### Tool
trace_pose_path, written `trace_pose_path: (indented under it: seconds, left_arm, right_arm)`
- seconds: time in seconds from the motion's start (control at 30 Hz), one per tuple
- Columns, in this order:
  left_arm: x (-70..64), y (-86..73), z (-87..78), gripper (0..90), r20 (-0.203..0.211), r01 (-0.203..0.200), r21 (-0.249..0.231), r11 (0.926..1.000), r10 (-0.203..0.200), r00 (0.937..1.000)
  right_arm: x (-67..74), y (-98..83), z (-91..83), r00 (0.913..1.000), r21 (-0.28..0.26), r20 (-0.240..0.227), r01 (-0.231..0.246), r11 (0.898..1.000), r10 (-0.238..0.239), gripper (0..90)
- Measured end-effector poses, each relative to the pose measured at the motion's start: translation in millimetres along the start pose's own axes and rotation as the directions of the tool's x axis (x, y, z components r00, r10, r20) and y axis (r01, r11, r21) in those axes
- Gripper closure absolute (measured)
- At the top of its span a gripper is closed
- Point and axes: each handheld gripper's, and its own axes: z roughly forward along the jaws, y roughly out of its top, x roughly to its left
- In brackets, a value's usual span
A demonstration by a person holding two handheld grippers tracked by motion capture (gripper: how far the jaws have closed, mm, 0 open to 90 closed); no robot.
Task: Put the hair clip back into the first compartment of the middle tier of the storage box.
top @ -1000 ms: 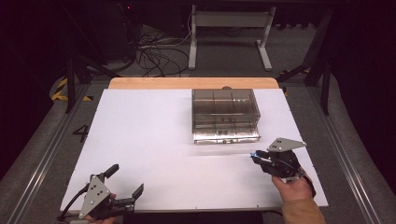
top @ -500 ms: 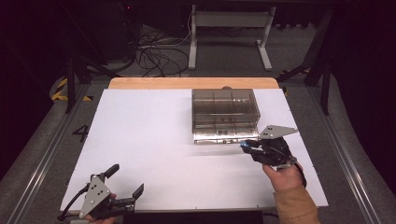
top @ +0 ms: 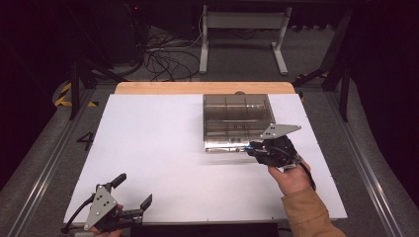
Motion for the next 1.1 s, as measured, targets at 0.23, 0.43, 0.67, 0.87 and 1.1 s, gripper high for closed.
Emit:
trace_pose_path:
  seconds: [0.23, 0.43, 0.67, 0.87, 1.1]
  left_arm:
    - [0.0, -0.7, -1.4, 1.6, -0.003, -0.001, 0.005, 1.0000, 0.001, 1.0000]
    - [-0.8, -0.5, 0.2, 1.6, -0.001, -0.002, 0.008, 1.0000, 0.002, 1.0000]
    - [0.0, -0.7, 0.1, 1.6, 0.004, 0.000, 0.006, 1.0000, 0.000, 1.0000]
    - [0.0, -0.8, 0.2, 1.6, 0.004, 0.006, 0.004, 1.0000, -0.006, 1.0000]
    - [0.2, -0.8, 0.1, 1.6, 0.006, 0.002, 0.005, 1.0000, -0.002, 1.0000]
  right_arm:
    - [-0.4, 10.7, 8.4, 0.9999, 0.008, -0.013, 0.007, 1.000, -0.006, 70.6]
    - [2.6, 21.4, 16.6, 0.9994, 0.013, -0.024, 0.025, 1.000, -0.025, 70.6]
    - [3.0, 32.1, 28.3, 0.9989, 0.020, -0.036, 0.030, 0.999, -0.030, 70.6]
    - [7.7, 43.1, 38.7, 0.9976, 0.026, -0.039, 0.058, 0.998, -0.057, 70.6]
    - [9.9, 49.1, 52.3, 0.9961, 0.057, -0.028, 0.086, 0.995, -0.084, 70.6]
